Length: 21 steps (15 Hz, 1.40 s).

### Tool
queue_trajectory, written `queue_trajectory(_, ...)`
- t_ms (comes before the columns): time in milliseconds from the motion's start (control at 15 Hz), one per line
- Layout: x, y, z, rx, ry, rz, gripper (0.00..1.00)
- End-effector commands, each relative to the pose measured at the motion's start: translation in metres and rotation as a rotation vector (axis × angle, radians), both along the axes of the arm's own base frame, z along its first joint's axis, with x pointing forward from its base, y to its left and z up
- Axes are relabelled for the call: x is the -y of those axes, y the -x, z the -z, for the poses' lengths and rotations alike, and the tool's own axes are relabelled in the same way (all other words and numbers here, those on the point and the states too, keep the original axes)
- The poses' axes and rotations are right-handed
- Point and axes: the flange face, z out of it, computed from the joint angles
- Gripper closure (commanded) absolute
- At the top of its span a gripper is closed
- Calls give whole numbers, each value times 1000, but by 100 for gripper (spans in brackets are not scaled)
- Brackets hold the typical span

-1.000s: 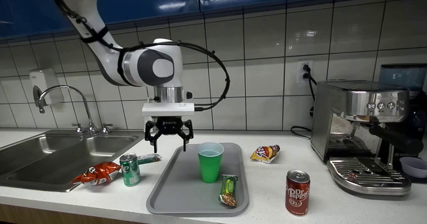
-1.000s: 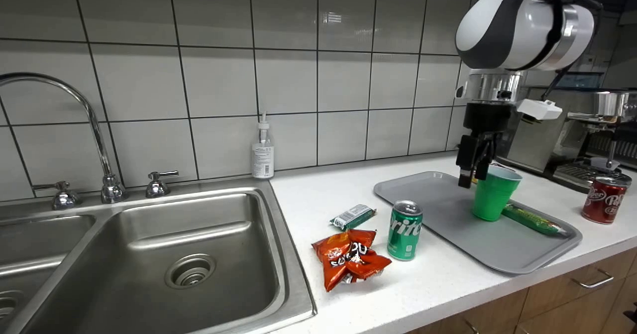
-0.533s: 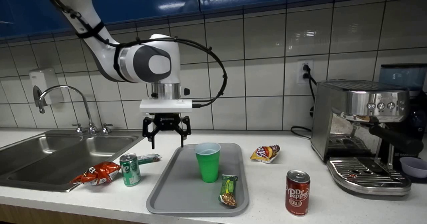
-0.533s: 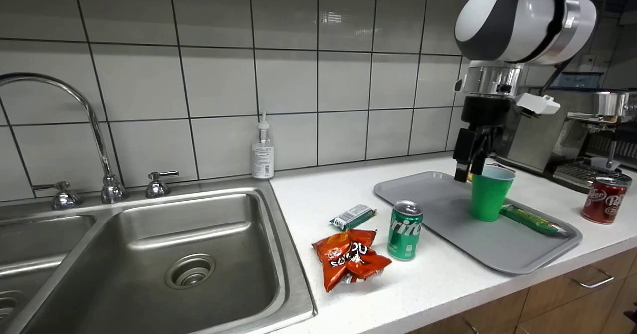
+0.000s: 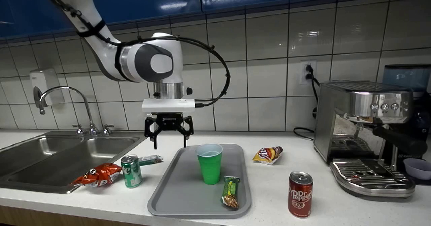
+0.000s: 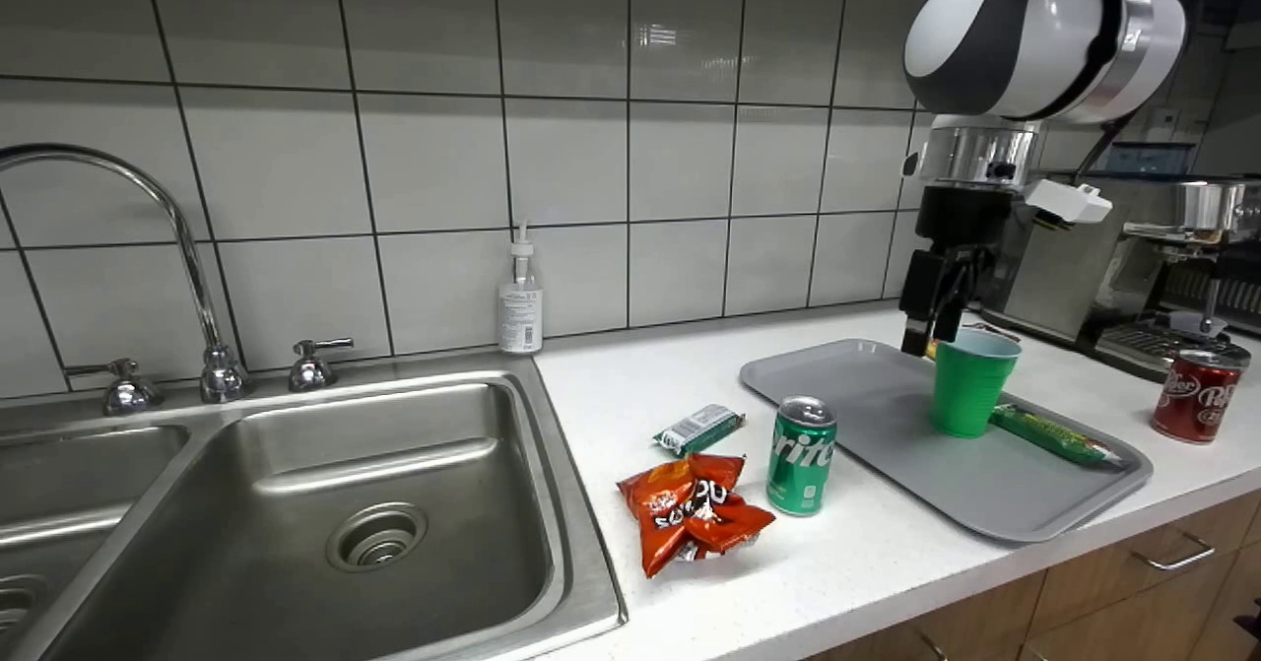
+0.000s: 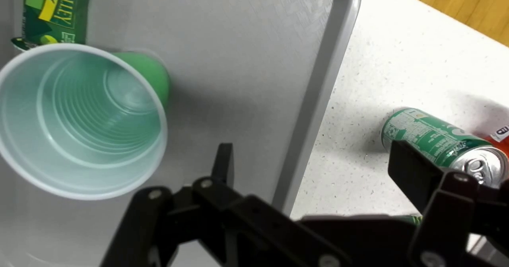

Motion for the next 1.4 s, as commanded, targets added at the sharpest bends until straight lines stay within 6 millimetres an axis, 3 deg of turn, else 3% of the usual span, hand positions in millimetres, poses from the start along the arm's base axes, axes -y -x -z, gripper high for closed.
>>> queue_trajectory(0,0,0,0,-1,0,0,0)
queue_trajectory(200,-17,5,-7,3,-15,-31,0)
queue_trajectory(800,-94,15,-10,6,-79,-150,0)
queue_trajectory(1333,-124,13,0,14,-101,-180,0)
